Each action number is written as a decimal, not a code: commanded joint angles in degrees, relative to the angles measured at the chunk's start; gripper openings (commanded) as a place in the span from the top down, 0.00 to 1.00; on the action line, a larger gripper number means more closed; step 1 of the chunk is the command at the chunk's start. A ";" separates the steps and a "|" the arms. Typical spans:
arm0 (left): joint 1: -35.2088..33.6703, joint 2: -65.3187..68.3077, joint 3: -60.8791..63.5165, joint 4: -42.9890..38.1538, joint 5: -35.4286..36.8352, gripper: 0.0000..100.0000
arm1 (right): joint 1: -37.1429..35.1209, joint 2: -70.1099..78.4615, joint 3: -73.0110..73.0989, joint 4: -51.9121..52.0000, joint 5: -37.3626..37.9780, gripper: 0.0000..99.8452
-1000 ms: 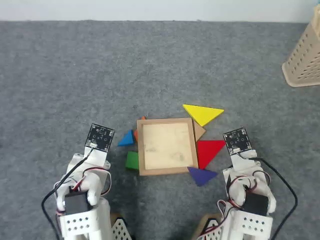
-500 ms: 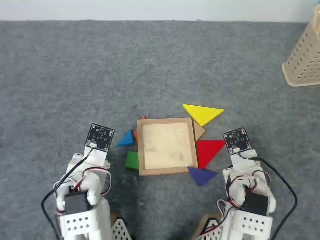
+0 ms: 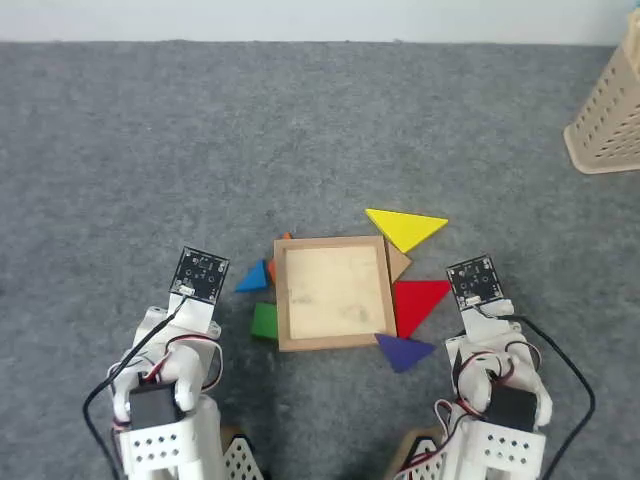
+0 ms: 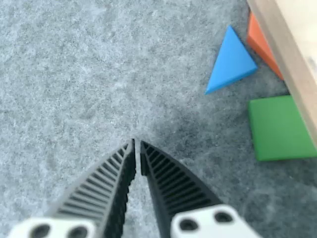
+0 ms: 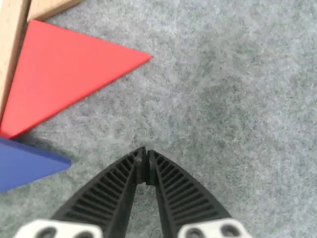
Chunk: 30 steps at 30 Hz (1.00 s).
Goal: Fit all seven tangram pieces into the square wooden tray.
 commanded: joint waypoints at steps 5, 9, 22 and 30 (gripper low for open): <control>0.09 -1.14 -0.40 -0.09 -0.35 0.99 | -0.40 0.04 1.05 0.40 0.44 0.99; 0.09 -1.14 -0.40 -0.09 -0.35 0.99 | -0.40 0.04 1.05 0.40 0.44 0.99; 0.00 -1.14 -0.40 -0.09 -0.35 0.99 | -0.04 -0.57 -0.18 -5.93 0.88 0.99; 0.00 -1.14 -0.40 -0.09 -0.35 0.99 | -0.31 -0.48 -8.35 -11.56 -2.90 0.99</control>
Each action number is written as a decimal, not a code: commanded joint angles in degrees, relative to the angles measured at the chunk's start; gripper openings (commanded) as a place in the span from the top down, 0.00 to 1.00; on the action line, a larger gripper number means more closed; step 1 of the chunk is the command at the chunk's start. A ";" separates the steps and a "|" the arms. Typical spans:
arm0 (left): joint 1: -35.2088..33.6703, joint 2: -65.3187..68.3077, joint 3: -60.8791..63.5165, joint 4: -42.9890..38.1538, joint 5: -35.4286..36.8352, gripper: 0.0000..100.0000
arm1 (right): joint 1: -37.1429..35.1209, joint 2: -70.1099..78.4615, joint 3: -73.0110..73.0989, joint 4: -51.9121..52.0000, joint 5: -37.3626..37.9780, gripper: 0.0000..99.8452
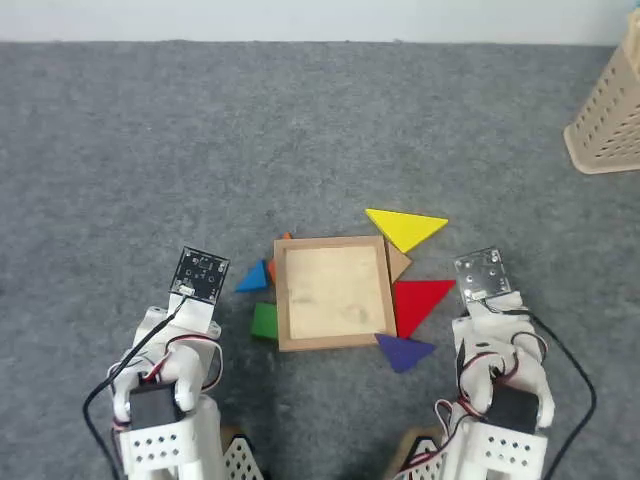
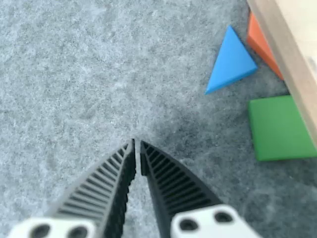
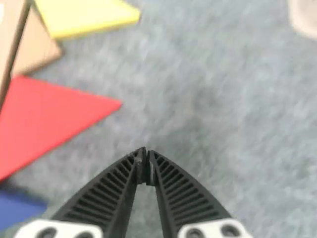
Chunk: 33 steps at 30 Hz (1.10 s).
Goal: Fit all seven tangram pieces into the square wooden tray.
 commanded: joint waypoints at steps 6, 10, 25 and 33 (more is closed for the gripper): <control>0.00 -1.14 -0.40 -0.09 -0.35 0.99 | -0.40 8.40 -12.84 -1.63 -5.36 0.99; 0.00 -1.14 -0.40 -0.09 -0.35 0.99 | -3.74 26.33 -22.24 -2.59 -9.58 0.99; 0.00 -1.14 -0.40 -0.09 -0.35 0.99 | -29.85 84.00 -50.20 -2.24 -38.59 0.82; 0.00 -1.14 -0.40 -0.09 -0.35 0.99 | -32.75 87.96 -50.20 -2.68 -42.37 0.82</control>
